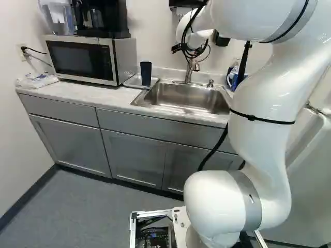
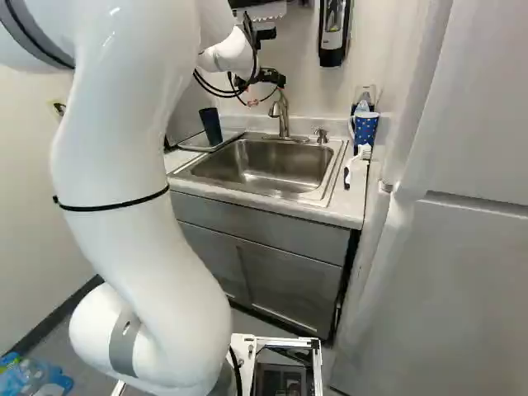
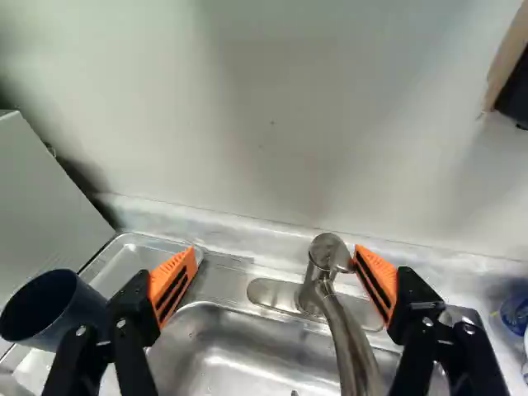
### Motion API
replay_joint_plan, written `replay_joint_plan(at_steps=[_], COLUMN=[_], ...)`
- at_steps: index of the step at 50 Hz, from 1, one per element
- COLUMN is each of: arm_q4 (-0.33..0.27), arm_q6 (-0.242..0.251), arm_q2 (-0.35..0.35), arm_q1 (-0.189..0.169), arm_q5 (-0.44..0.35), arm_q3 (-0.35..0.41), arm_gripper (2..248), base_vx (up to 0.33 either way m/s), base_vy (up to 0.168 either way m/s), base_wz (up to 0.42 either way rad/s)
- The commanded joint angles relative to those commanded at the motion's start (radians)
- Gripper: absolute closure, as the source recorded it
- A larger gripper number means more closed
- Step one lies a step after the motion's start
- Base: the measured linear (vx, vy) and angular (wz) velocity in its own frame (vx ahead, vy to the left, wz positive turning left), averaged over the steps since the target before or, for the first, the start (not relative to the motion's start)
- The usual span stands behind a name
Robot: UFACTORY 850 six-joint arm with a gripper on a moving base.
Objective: Rinse the cup and place it in the tray
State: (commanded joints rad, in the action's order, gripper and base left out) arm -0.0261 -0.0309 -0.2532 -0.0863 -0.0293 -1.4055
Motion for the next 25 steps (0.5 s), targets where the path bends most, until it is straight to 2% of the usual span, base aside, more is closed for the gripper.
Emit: replay_joint_plan(at_steps=[25], arm_q4=[0.0], arm_q6=[0.0], arm_q2=[0.037], arm_q1=[-0.011], arm_q5=[0.057], arm_q3=[0.042], arm_gripper=[3], base_vx=[0.0], base_vy=[0.0], base_wz=[0.0])
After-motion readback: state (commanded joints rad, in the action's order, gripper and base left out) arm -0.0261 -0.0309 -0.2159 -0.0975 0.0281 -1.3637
